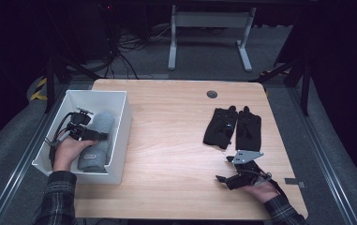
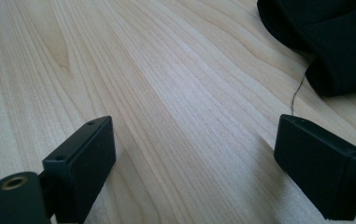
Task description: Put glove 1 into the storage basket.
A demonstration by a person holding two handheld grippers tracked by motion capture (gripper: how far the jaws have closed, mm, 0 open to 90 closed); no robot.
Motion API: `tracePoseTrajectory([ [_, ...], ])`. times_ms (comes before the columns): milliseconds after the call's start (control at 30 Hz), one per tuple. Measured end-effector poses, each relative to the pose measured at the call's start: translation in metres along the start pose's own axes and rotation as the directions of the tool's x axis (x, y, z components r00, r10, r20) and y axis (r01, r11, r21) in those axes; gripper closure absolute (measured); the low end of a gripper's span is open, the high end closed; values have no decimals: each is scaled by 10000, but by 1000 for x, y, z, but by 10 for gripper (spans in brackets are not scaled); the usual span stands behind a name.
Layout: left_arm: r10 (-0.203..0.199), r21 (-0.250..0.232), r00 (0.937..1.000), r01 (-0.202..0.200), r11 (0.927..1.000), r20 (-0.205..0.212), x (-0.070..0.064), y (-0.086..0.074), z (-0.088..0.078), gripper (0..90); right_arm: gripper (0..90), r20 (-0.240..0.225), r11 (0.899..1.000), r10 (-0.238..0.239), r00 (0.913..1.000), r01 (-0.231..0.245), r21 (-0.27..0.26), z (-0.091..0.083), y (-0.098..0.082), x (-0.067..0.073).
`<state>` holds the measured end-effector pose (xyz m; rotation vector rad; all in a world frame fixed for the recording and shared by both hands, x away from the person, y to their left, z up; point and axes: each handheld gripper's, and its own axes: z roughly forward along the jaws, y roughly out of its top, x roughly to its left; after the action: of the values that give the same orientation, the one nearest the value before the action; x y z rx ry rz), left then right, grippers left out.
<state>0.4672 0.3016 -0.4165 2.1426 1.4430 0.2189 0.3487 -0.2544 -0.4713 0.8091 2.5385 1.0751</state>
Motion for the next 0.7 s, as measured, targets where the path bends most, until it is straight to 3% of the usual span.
tracePoseTrajectory([
  [333,-97,-625,9977,55,9980,-665,-4,10,-21,22,130,3,10000,3,10000,-3,-1,0,0,0],
  [500,-6,-1153,9981,-66,9933,-624,-13,19,-35,13,130,5,10000,5,10000,-5,0,0,0,0],
  [700,440,-1575,9977,-515,9862,-508,-29,31,-52,13,130,5,10000,5,10000,-5,-1,0,0,0],
])
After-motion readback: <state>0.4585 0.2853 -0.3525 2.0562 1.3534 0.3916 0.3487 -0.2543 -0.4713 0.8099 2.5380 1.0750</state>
